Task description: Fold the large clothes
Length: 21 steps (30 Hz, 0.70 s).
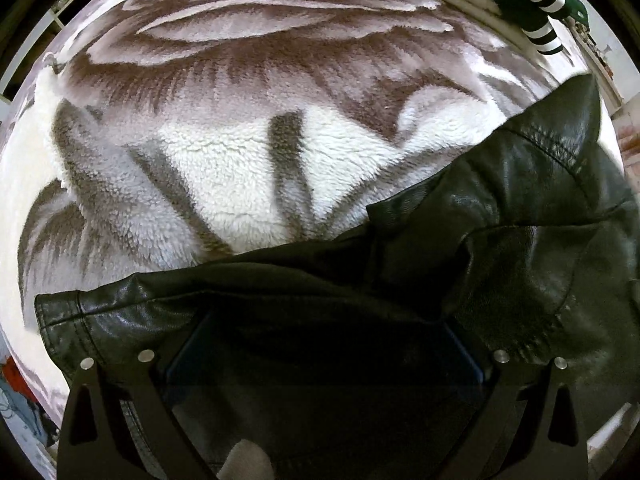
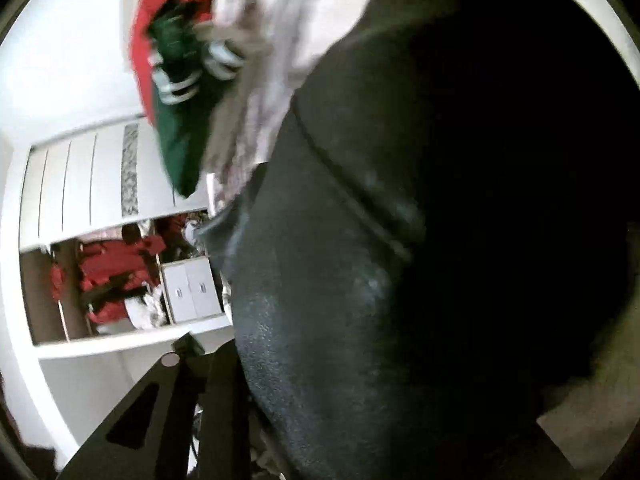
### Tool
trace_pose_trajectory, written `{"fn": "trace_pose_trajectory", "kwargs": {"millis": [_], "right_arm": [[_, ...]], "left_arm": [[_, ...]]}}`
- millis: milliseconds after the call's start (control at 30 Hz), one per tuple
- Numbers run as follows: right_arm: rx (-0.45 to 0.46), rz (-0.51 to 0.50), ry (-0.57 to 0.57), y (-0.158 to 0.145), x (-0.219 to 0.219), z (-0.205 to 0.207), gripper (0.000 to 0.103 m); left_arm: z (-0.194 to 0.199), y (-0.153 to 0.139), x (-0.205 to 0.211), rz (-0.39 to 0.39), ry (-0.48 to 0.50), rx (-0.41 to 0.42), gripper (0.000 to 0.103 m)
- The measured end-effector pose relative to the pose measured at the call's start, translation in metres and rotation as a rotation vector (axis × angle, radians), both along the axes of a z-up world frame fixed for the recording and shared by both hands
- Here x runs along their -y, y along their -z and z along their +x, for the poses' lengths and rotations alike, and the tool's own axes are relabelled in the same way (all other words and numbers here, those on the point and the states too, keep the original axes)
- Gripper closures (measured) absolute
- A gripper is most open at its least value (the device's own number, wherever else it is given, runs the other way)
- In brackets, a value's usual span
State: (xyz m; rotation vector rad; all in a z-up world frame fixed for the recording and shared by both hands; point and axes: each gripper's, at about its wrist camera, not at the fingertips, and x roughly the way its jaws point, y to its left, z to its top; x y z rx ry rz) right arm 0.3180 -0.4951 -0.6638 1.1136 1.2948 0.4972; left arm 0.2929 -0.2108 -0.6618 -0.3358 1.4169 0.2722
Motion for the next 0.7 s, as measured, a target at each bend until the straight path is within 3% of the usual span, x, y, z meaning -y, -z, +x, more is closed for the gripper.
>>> {"fn": "trace_pose_trajectory", "kwargs": {"millis": [167,333,467,600,700], "right_arm": [[0.119,-0.098,-0.093,-0.057,-0.037,-0.007,0.077],[0.199,-0.227,-0.183,-0.098,-0.076,-0.015,0.077],[0.318,-0.389,-0.305,-0.141,-0.127,-0.034,0.077],[0.451,-0.553,-0.447,-0.173,-0.198,-0.065,0.077],[0.590,-0.700,-0.631,-0.185,-0.275,-0.104,0.077]], "left_arm": [[-0.003,0.002,0.001,-0.003,-0.013,-0.002,0.000],[-0.023,-0.014,-0.016,-0.069,-0.068,0.024,0.000],[-0.084,-0.048,-0.064,-0.132,-0.202,0.088,0.000],[-0.161,-0.072,-0.125,-0.088,-0.337,0.110,0.000],[-0.224,-0.078,-0.168,-0.019,-0.441,0.080,0.000]]}}
